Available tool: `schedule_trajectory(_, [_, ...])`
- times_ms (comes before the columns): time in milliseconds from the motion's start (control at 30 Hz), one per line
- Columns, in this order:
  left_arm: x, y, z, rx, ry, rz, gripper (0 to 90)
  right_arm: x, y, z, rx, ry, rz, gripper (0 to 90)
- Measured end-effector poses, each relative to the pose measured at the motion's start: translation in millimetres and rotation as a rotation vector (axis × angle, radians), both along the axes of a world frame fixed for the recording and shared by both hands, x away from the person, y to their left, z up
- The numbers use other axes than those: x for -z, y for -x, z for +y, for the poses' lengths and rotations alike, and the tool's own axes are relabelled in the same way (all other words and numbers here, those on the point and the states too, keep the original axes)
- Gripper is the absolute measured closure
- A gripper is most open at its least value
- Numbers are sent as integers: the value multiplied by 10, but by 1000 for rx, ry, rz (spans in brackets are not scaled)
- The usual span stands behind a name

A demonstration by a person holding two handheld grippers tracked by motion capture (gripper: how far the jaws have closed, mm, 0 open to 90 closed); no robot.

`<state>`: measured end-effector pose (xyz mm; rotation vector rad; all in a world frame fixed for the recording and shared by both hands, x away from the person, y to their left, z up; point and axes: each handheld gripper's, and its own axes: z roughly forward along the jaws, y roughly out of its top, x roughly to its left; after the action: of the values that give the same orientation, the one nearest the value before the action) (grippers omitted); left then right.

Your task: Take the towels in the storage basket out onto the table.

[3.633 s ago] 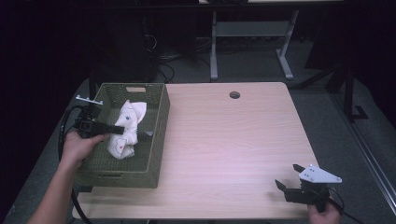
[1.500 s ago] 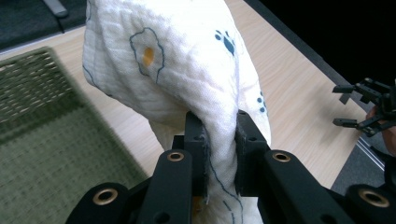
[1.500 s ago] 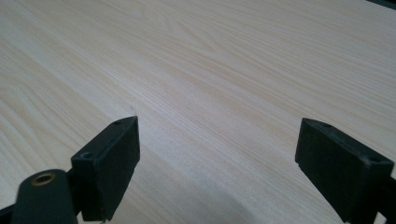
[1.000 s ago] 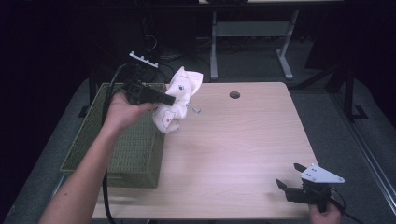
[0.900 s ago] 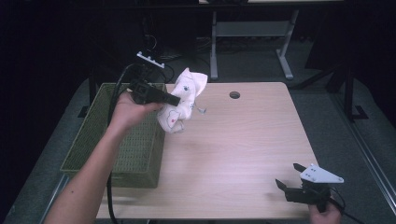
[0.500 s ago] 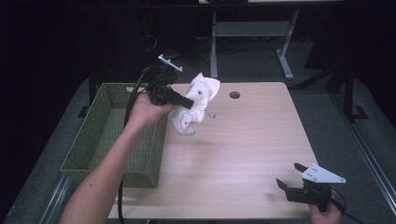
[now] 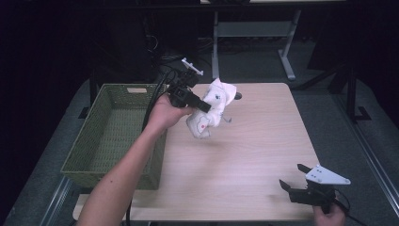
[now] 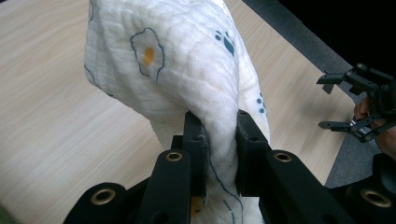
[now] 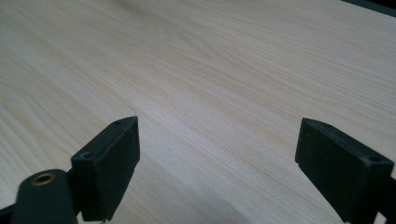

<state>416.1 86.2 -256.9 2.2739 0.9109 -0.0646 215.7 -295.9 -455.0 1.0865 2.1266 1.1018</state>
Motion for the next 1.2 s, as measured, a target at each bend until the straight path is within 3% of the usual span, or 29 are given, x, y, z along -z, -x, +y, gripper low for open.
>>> schedule_trajectory(300, [244, -71, -239, 19, -10, 44, 771, 3, -2, 2, -3, 2, 1, 135])
schedule_trajectory(1200, [851, -218, -495, -9, -31, 156, 756, 1, -2, -17, -6, -6, -1, 135])
